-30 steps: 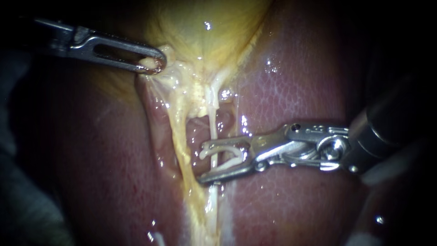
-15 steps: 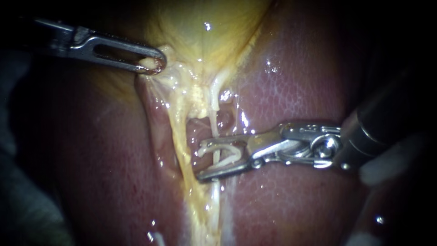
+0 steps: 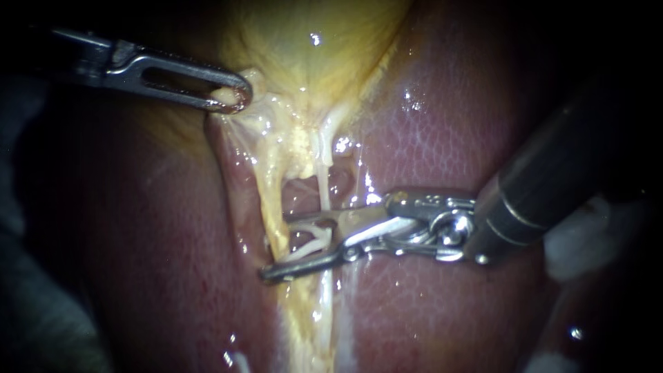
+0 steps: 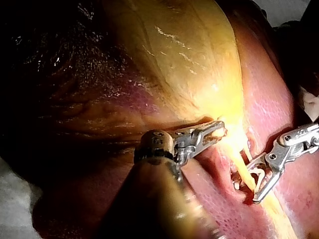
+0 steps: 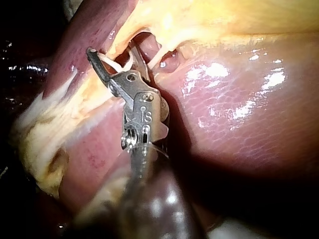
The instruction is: Clipping first clip left tube
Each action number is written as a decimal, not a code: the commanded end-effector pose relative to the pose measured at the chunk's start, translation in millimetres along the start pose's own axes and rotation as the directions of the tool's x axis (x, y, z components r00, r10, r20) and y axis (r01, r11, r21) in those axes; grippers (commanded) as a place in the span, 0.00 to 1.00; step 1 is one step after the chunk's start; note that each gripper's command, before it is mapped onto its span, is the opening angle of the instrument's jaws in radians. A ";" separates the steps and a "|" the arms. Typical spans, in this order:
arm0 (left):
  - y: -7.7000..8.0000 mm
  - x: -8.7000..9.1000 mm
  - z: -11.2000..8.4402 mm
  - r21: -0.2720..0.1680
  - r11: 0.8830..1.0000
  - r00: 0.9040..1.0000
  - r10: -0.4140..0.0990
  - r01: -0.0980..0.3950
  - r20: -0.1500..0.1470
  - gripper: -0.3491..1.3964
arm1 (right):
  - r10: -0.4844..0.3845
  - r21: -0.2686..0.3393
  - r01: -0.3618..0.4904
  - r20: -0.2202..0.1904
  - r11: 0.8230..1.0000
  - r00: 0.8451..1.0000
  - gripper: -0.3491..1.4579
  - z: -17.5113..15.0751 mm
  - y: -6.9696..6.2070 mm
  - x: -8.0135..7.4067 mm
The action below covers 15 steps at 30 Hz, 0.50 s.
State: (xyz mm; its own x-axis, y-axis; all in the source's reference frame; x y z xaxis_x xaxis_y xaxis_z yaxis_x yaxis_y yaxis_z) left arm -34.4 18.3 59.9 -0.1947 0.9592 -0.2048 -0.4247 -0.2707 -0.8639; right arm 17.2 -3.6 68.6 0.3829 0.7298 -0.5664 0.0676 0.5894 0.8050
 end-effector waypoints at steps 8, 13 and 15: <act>0.0 0.0 0.0 0.000 1.000 1.000 0.000 0.000 0.000 0.00 | 0.005 0.029 -0.004 -0.042 1.000 0.999 0.47 2.2 -1.1 0.7; 0.0 0.0 0.0 0.000 1.000 1.000 0.000 0.000 0.000 0.00 | 0.005 0.036 -0.003 -0.051 0.999 0.999 0.47 2.8 -1.5 0.9; 0.0 0.0 0.0 0.000 1.000 1.000 0.000 0.000 0.000 0.00 | 0.004 0.043 -0.002 -0.058 0.999 0.998 0.47 2.8 -1.8 1.0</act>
State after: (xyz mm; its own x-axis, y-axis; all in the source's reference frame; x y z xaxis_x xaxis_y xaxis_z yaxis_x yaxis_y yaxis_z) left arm -34.5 18.3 59.9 -0.1946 0.9592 -0.2049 -0.4249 -0.2708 -0.8638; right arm 20.1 -5.0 67.0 0.3276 0.7517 -0.5724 0.1083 0.5719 0.8131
